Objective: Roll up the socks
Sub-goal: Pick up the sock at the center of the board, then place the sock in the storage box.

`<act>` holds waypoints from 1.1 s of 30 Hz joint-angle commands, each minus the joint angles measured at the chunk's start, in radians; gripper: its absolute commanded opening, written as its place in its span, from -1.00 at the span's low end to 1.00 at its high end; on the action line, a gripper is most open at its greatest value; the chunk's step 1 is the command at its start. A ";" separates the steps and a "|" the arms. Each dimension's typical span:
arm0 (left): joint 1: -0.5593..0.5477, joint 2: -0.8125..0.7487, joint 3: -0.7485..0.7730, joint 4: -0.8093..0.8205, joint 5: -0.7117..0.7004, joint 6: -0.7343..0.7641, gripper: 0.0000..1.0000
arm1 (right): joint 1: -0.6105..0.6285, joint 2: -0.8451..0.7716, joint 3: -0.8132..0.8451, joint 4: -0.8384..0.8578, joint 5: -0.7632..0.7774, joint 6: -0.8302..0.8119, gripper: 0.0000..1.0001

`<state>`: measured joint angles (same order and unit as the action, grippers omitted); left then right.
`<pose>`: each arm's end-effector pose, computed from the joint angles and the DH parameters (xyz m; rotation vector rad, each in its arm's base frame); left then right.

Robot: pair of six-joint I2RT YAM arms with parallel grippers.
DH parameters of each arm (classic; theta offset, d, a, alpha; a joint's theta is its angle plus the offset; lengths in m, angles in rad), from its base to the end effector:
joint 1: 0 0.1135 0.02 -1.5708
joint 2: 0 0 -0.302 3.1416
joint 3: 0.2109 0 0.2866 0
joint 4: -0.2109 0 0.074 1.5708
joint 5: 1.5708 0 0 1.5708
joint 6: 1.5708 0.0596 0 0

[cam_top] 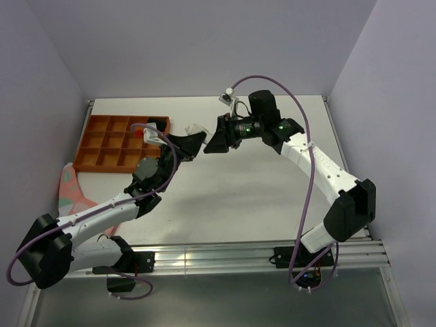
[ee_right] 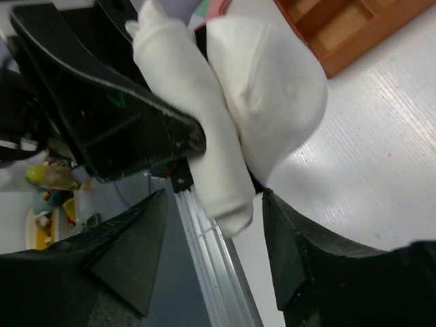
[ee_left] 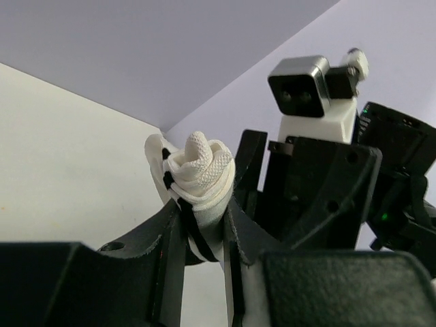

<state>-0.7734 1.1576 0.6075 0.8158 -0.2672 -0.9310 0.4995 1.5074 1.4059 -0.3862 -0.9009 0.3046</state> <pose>0.2227 -0.1954 0.3292 -0.3574 1.3833 -1.2614 0.3145 0.2249 0.3942 -0.7997 1.9990 1.4067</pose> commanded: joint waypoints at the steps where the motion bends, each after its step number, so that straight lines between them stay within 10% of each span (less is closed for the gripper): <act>1: 0.014 -0.042 0.064 -0.104 -0.033 0.063 -0.99 | -0.002 -0.081 0.044 -0.080 0.083 -0.104 0.32; 18: 0.626 0.109 0.301 -0.724 0.255 -0.018 -0.99 | -0.283 -0.131 -0.008 -0.315 0.262 -0.401 0.33; 33: 0.697 0.625 0.686 -0.951 0.356 -0.011 -0.99 | -0.317 -0.196 -0.119 -0.324 0.333 -0.525 0.33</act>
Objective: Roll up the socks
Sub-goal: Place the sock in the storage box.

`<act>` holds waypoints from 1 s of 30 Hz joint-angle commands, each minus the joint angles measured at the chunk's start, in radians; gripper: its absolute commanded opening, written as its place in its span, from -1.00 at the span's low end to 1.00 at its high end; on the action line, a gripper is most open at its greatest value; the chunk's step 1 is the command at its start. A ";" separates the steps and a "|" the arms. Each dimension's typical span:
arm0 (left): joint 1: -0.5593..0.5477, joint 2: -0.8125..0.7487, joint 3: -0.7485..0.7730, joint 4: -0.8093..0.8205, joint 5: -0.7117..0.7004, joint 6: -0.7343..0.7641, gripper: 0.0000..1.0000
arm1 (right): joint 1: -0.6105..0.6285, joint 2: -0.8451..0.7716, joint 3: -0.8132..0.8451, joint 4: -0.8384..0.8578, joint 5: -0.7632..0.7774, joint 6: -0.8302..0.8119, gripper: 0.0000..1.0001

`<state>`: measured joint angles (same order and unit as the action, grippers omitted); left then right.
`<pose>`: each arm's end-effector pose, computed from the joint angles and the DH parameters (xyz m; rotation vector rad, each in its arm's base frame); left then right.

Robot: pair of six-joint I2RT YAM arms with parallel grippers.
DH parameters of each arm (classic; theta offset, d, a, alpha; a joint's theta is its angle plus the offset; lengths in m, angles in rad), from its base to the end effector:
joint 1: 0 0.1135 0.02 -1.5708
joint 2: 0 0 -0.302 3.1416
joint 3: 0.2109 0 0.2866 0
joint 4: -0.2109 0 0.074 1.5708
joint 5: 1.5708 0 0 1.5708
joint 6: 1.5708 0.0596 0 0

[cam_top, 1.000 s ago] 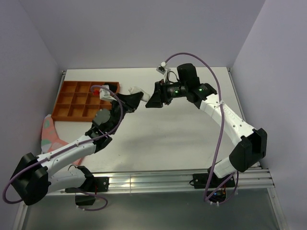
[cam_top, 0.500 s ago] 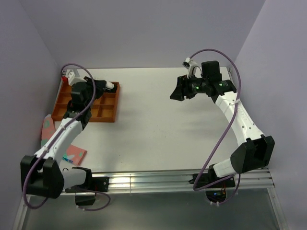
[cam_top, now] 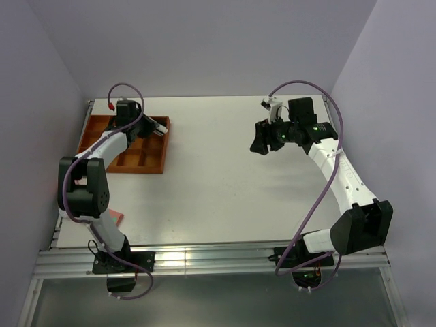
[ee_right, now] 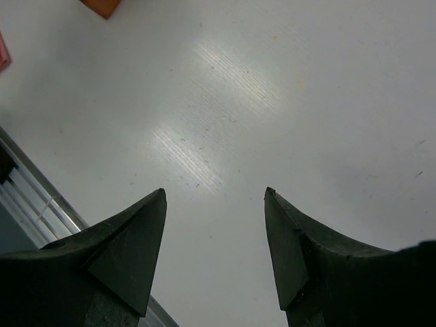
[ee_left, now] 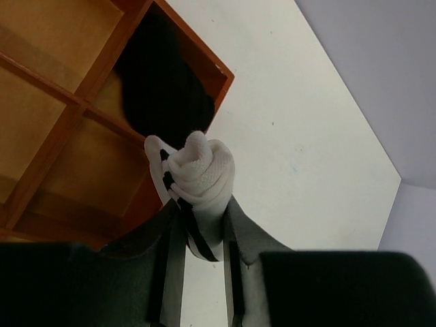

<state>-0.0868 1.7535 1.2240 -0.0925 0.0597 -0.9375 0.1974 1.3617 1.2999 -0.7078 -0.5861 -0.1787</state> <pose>0.4535 -0.0430 0.2429 -0.9031 2.0777 -0.6290 0.3167 0.0970 0.3655 -0.7065 2.1670 0.6911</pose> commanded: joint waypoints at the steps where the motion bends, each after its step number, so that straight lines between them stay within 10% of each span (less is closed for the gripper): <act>1: 0.012 0.038 0.075 -0.042 0.031 -0.004 -0.99 | -0.015 -0.056 -0.019 0.002 0.020 -0.047 0.33; 30: 0.078 0.231 0.088 -0.196 0.022 -0.073 -0.99 | -0.023 -0.038 -0.093 0.036 0.016 -0.084 0.32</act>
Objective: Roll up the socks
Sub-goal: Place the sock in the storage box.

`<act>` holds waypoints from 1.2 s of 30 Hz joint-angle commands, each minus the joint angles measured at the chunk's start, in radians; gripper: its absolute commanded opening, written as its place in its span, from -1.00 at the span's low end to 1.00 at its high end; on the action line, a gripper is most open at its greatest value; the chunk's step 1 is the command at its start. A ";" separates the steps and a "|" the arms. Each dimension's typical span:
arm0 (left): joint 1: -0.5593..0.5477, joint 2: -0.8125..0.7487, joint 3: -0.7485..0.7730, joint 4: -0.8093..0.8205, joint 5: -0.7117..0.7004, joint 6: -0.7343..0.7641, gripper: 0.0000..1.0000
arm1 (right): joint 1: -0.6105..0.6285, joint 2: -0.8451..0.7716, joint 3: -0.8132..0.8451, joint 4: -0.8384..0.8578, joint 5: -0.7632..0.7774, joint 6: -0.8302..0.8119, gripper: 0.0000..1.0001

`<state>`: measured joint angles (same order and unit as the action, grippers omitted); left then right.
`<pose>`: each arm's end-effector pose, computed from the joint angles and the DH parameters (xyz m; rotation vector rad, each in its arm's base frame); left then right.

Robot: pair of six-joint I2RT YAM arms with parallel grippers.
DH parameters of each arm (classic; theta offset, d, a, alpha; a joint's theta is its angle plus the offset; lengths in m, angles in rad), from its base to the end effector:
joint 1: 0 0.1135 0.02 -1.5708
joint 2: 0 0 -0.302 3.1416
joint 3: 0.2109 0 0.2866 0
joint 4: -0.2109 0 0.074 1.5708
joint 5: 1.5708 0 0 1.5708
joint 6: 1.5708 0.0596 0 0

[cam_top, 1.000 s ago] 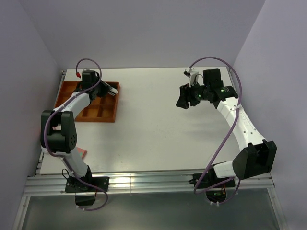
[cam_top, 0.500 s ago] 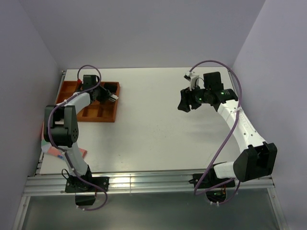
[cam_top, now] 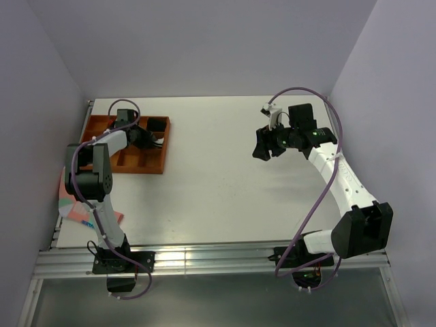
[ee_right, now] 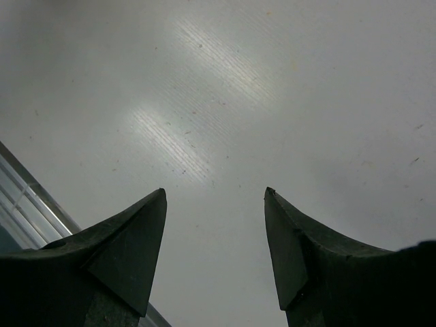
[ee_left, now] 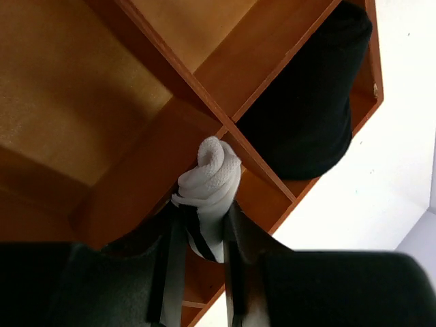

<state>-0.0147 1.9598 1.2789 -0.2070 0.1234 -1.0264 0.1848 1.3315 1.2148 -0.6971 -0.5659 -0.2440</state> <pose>0.4739 -0.0143 0.1599 -1.1848 2.2543 -0.5865 0.3078 0.0900 0.3435 -0.7484 2.1885 0.6407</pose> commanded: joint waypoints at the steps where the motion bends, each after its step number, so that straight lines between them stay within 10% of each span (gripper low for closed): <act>1: 0.005 0.028 0.037 -0.088 -0.047 0.019 -0.99 | -0.010 -0.005 -0.008 0.024 -0.005 -0.020 0.32; 9: 0.007 0.093 0.108 -0.183 -0.105 0.045 -0.99 | -0.010 0.001 -0.001 0.013 -0.012 -0.024 0.32; 22: -0.017 0.051 0.210 -0.282 -0.200 0.095 -0.15 | -0.010 0.029 0.022 0.004 -0.028 -0.032 0.32; 36: -0.031 -0.015 0.264 -0.332 -0.203 0.135 0.00 | -0.010 0.052 0.065 -0.028 -0.034 -0.032 0.33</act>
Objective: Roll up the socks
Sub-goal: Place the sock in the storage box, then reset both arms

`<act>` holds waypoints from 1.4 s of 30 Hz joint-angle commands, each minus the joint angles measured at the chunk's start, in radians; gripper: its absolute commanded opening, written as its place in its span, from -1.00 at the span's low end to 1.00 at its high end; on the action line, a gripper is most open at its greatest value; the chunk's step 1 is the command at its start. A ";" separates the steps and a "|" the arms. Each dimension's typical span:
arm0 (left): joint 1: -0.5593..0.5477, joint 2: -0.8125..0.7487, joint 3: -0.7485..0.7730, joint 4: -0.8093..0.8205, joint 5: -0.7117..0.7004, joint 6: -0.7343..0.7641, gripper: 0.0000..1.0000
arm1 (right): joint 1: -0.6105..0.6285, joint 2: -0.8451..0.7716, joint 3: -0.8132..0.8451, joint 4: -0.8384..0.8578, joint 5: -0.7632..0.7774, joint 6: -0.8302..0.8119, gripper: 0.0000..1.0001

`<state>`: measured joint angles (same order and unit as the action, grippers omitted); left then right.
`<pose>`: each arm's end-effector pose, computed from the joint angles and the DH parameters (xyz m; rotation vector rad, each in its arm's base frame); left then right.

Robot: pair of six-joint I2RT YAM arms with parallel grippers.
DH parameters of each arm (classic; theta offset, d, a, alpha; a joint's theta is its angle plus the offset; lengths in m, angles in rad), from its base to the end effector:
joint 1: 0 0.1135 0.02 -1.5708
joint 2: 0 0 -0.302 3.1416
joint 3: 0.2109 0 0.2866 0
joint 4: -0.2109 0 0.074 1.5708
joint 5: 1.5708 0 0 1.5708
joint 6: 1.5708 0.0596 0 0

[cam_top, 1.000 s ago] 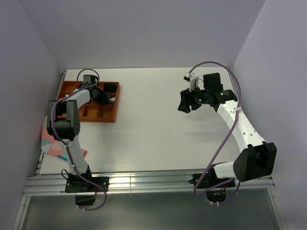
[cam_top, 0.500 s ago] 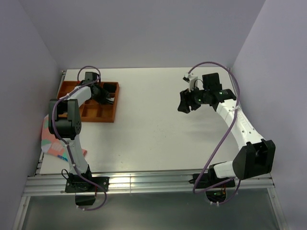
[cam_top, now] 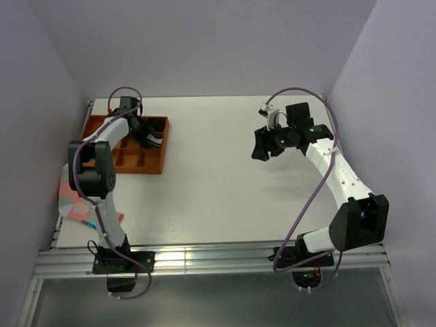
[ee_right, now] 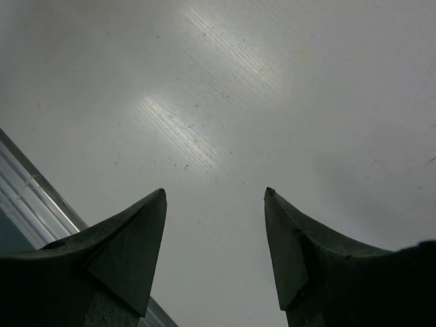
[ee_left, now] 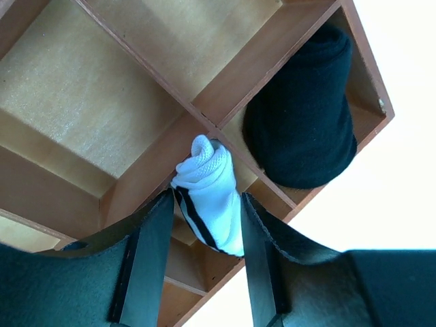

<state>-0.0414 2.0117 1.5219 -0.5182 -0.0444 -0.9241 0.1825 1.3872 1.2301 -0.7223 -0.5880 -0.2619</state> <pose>0.4953 -0.0179 0.1948 -1.1288 2.3502 -0.2986 0.3184 0.0924 0.3306 -0.7677 2.2354 0.6772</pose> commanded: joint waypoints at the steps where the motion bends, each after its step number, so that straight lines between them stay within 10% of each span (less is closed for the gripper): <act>1: -0.008 -0.089 0.015 -0.020 -0.041 0.033 0.01 | -0.008 -0.004 0.052 -0.005 -0.012 -0.014 0.33; 11: -0.077 -0.275 -0.015 0.007 -0.060 0.063 0.14 | -0.008 -0.045 0.025 0.038 0.028 0.006 0.37; 30: -0.722 -0.639 -0.324 0.375 -0.109 0.266 0.16 | -0.046 -0.336 -0.142 0.184 0.060 0.070 0.62; 42: -0.762 -0.657 -0.347 0.408 -0.078 0.291 0.15 | -0.046 -0.364 -0.170 0.198 0.057 0.087 0.68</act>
<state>-0.7944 1.3930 1.1500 -0.1570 -0.1215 -0.6674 0.1440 1.0424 1.0721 -0.5739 -0.5377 -0.1905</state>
